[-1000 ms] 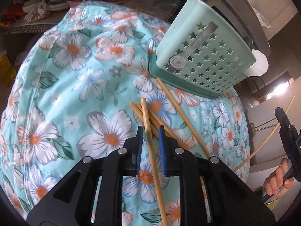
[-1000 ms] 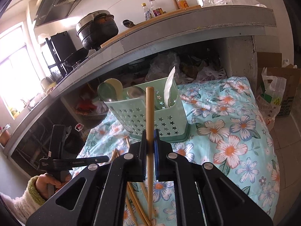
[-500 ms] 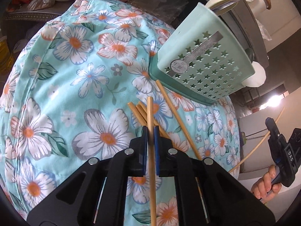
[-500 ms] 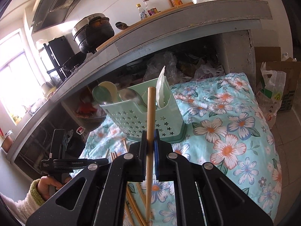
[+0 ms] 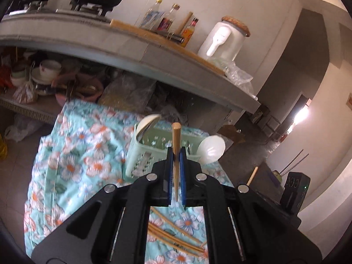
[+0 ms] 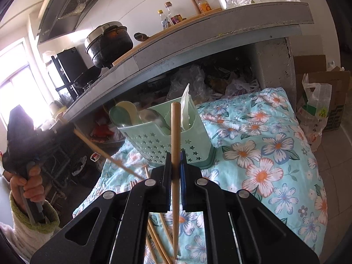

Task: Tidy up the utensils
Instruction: 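Lower the left tool's chopstick into the holder and open while the right tool holds its chopstick above, then lower the right tool's chopstick into the holder and open while the left tool returns to the chopsticks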

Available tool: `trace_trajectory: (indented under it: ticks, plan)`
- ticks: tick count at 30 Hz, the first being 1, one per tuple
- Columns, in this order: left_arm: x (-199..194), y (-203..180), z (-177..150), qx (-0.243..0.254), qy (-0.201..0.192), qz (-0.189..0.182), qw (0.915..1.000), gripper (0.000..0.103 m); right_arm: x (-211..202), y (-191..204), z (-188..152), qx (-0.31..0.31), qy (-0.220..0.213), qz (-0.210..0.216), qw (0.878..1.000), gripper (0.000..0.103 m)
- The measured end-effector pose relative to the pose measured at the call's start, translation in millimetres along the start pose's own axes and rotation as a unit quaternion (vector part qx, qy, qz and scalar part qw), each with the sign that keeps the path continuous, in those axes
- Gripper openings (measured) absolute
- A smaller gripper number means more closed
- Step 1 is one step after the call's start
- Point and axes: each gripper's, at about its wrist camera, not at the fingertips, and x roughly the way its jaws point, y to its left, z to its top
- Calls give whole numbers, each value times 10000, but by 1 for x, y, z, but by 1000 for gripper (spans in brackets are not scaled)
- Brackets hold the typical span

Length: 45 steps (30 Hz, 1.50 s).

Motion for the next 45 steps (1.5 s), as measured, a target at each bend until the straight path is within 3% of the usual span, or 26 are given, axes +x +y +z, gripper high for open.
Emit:
trace_trajectory:
  ticks: [6,10,15,18,29,33,39,45]
  plan:
    - [-10,-37,47,490,-580,-75,9971,4,-1,-1,2,6,-24,4,10000,7]
    - [-15,-51,72,726,-986,154,9924,4,-1,-2,3,9,-41,24,10000,7]
    - [-8,-51,82,816,-1198,381,9887,4,-1,-2,4,13,-26,30,10000,7]
    - [4,-48,80,875,-1171,492,9880,4,0,-2,5,11,-8,29,10000,7]
    - [75,-7,39,560,-455,644,9953,6,2,1,4,-69,42,-7,10000,7]
    - [68,-7,31,545,-501,540,9958,26,2,1,5,-81,32,-60,9999,7]
    - [32,-12,26,544,-933,387,9934,42,-6,6,10,-105,-141,-117,9998,7]
    - [4,-2,1,389,-1095,435,9923,59,-24,26,30,-384,-440,-53,9983,7]
